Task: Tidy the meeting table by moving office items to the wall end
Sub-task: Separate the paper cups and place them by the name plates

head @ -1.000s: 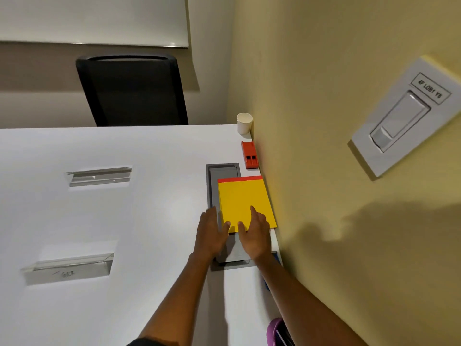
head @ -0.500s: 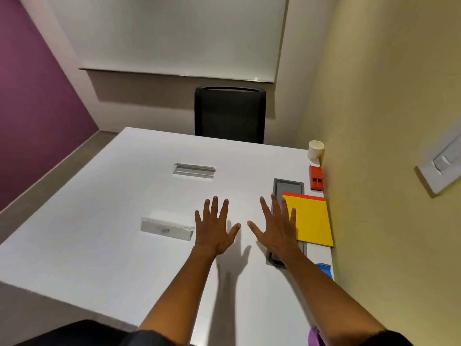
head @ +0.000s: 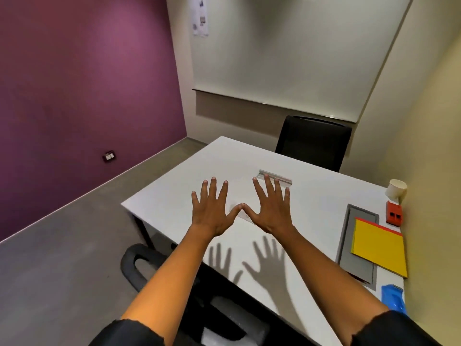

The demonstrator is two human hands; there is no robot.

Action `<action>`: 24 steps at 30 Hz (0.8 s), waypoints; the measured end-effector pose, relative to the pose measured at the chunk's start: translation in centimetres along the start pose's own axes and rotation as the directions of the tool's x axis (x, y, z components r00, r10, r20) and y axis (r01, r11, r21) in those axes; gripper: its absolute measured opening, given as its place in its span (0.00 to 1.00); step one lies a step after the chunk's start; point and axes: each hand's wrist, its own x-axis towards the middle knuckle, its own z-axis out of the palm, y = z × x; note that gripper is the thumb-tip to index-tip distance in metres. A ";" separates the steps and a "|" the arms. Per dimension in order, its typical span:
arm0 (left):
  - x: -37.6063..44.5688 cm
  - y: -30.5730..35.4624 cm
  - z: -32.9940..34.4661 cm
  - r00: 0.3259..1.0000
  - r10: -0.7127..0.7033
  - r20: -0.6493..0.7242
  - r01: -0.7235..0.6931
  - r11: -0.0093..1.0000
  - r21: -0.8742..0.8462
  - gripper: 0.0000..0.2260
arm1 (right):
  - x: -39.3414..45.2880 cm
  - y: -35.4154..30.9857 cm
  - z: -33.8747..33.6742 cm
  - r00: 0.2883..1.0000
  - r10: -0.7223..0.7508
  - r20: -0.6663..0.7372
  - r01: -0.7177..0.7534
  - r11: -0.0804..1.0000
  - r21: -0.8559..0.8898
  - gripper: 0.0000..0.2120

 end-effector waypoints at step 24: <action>-19.5 -40.2 -4.0 0.815 -0.572 -0.089 0.570 0.820 -0.044 0.36 | 1.5 -44.3 9.0 0.857 -0.506 0.100 0.487 0.858 0.164 0.43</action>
